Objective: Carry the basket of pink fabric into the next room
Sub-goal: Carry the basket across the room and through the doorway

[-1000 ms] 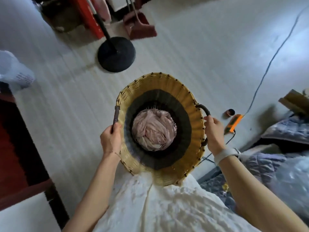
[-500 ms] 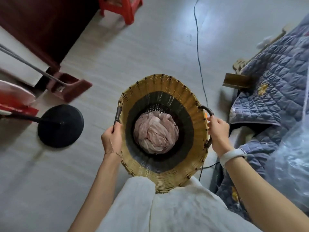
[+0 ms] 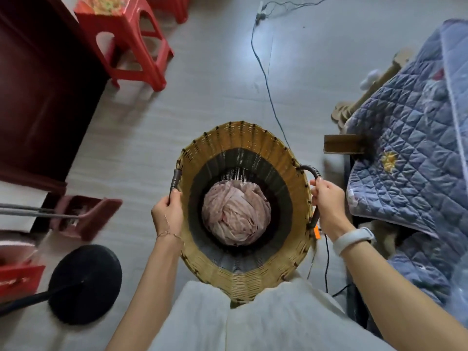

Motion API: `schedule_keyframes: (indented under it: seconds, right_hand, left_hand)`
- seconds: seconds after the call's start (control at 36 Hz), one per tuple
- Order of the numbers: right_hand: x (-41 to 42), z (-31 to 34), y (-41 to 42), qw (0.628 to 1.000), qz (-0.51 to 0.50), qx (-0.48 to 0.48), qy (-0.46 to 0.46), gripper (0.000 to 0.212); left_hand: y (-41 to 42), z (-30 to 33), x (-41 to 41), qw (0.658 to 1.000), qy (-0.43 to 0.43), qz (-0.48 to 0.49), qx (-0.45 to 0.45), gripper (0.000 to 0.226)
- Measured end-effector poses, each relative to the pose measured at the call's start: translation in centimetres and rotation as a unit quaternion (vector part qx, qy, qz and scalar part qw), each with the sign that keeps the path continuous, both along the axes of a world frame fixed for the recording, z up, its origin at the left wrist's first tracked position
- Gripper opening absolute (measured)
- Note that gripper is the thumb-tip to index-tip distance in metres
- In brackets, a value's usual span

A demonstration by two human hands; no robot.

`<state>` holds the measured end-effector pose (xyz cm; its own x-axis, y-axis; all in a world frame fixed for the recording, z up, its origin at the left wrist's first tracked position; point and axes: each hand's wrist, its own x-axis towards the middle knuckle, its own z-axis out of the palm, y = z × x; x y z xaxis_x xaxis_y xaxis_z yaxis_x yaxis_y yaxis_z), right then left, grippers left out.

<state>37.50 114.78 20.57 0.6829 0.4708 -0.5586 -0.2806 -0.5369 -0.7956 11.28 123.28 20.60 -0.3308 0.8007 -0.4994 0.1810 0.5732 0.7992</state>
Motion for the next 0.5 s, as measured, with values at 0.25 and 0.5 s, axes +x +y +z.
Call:
schedule_keyframes:
  seconds: [0.25,0.5]
  right_hand:
    - [9.8,0.1,14.8,1.000,-0.003,-0.007,0.001,0.030]
    - [17.5,0.5,25.2,0.999,-0.042,0.000,-0.010,0.031]
  left_hand:
    - [16.2,1.8,10.5,0.999,0.019,-0.017,0.028,0.030]
    - [28.8,2.5,19.3,0.997,0.033,-0.050,0.047,0.033]
